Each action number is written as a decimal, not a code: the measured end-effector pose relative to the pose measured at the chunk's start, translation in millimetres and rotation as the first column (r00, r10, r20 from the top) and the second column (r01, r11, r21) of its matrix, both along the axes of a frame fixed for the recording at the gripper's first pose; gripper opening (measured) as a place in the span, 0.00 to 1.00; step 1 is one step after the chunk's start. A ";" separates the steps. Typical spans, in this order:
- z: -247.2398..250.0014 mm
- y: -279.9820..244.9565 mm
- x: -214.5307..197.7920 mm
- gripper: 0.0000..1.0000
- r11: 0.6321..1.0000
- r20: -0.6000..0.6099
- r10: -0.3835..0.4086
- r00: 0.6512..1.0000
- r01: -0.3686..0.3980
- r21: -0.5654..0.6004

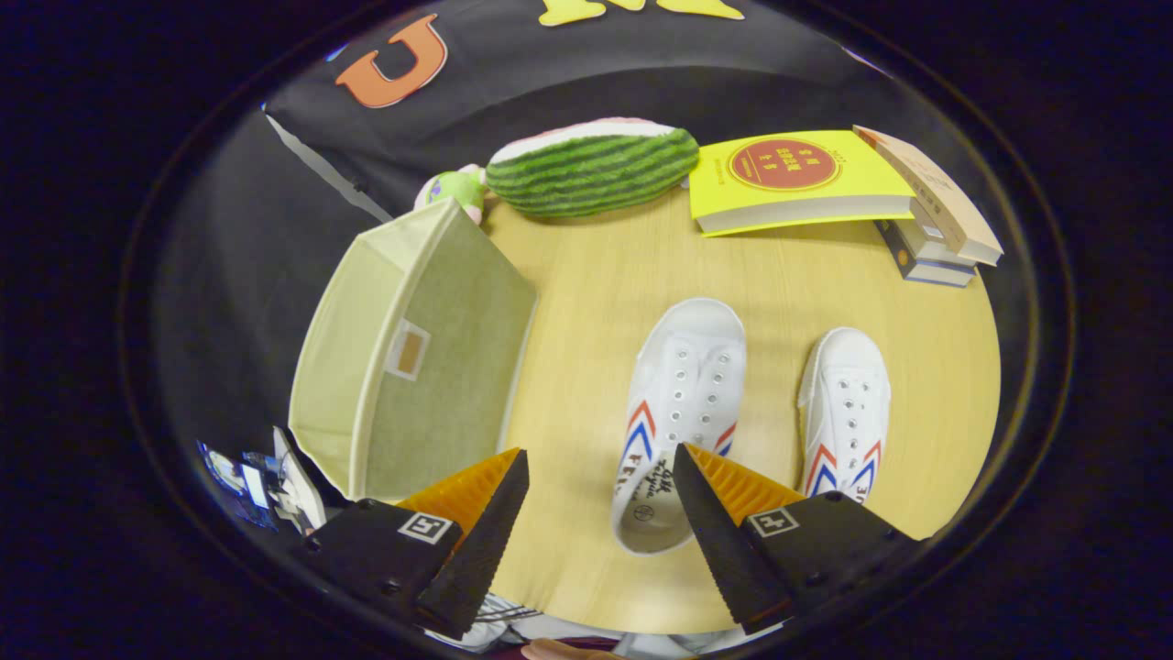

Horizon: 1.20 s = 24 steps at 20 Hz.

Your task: Open the storage box then place both shoes into the box .Put the left shoe in first, then the right shoe, with the right side of both shoes facing outward in a uniform manner.

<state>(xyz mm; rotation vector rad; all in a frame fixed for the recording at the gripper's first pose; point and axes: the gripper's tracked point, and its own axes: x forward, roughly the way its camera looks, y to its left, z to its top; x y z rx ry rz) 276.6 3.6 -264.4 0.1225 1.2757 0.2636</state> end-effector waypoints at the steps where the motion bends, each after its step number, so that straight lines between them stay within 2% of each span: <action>1: -3.3 -7.2 -1.3 1.00 1.000 -0.007 -0.006 1.000 0.006 -0.010; 4: -18.7 -27.0 -10.9 1.00 0.999 -0.072 -0.039 0.997 0.036 -0.035; 6: -31.6 -35.4 -20.0 0.94 0.997 -0.159 -0.071 0.985 0.066 -0.037; 10: -57.6 -48.6 -12.6 0.81 0.992 -0.187 -0.128 0.974 0.123 -0.036; 12: -70.1 -49.2 -10.7 0.67 0.984 -0.204 -0.179 0.962 0.176 -0.030; 15: -89.5 -36.9 -1.8 0.46 0.982 -0.197 -0.174 0.965 0.184 0.035; 18: -82.8 -38.0 0.6 0.23 0.961 -0.204 -0.224 0.953 0.251 0.118; 19: -77.9 -33.9 -0.1 0.11 0.947 -0.215 -0.242 0.946 0.279 0.160; 21: -63.2 -29.9 0.0 0.06 0.936 -0.217 -0.236 0.947 0.282 0.211; 24: -43.0 -27.6 -2.7 0.06 0.945 -0.181 -0.225 0.957 0.259 0.197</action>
